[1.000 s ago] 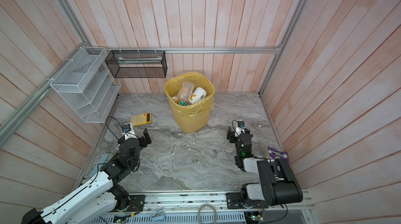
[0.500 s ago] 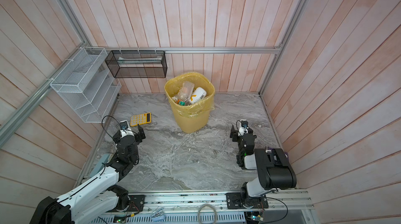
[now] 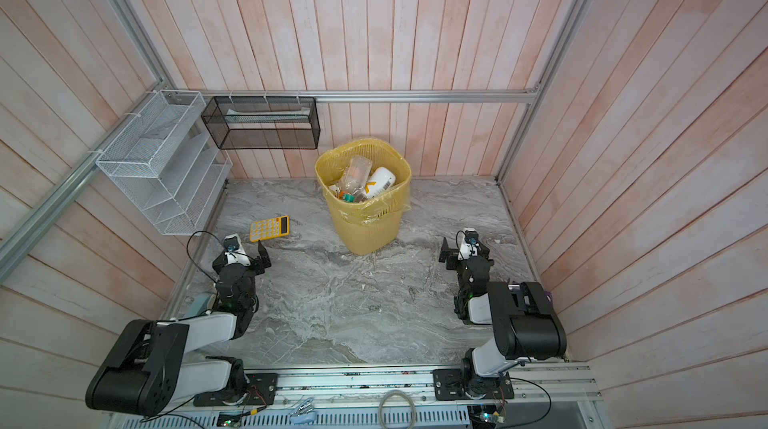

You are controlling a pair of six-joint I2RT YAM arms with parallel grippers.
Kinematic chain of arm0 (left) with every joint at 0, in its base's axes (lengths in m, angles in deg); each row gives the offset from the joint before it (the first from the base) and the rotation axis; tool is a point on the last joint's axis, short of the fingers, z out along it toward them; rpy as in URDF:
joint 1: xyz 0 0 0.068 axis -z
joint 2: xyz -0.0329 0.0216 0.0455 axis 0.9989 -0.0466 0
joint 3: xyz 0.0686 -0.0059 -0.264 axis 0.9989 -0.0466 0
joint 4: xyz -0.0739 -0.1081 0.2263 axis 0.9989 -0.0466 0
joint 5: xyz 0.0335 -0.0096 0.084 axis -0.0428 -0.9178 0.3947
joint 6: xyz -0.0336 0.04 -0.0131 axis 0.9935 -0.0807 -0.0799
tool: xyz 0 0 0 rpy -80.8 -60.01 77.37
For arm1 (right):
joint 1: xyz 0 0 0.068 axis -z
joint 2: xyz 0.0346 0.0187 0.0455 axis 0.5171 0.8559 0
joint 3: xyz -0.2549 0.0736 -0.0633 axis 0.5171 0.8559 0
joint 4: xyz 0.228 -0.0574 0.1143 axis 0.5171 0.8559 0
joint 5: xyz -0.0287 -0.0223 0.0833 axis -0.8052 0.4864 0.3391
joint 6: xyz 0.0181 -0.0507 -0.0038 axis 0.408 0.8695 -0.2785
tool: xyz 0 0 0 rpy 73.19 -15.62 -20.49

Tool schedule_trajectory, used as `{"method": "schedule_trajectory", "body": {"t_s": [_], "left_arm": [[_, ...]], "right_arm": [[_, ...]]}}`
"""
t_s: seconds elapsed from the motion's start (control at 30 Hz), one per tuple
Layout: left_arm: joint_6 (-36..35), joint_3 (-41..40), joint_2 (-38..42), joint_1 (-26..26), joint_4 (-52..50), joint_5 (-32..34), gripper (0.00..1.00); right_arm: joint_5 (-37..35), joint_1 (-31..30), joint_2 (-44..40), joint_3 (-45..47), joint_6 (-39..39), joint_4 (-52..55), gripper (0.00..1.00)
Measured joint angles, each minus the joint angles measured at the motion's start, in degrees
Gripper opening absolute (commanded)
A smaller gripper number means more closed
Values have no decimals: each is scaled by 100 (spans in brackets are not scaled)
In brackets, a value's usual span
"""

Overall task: Throw the plastic bottles in the bin
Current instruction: Reset both arms

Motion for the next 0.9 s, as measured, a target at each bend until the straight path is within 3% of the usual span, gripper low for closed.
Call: {"method": "schedule_trajectory", "body": {"t_s": [0.13,0.4,0.9], "left_arm": [[166,-79,-999,-450,1054,-662,100],[229,348,-1038,-511,868,-1252,100],[232,361,-1036,-511,704,-1360,100]], "right_arm": [[9,0,0,0,2,-2,100],[11,0,0,0,0,-7,100],[11,0,0,0,0,-9,100]]}}
